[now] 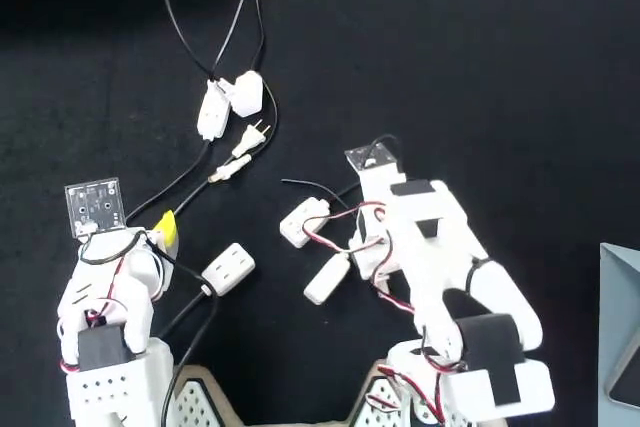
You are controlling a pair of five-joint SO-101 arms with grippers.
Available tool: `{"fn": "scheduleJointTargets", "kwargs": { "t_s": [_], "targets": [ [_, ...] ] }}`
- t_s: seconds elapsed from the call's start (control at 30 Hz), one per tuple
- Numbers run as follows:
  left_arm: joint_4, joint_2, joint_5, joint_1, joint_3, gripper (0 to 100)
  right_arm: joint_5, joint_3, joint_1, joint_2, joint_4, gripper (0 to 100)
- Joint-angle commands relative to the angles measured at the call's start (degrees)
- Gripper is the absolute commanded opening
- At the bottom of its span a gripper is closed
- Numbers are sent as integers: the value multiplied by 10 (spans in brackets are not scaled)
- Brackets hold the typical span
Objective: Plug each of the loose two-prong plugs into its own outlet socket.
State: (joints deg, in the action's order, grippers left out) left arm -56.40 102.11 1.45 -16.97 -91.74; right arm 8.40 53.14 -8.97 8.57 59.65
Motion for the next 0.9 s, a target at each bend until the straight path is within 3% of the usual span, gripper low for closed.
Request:
{"fn": "scheduleJointTargets", "kwargs": {
  "t_s": [0.0,0.13,0.87],
  "targets": [
    [8,4,-3,1,3,234,-27,-37,2,1,14,37],
    [8,4,-3,1,3,234,-54,-80,2,0,82,123],
    [8,4,-3,1,3,234,-57,-73,4,-3,98,78]
  ]
}}
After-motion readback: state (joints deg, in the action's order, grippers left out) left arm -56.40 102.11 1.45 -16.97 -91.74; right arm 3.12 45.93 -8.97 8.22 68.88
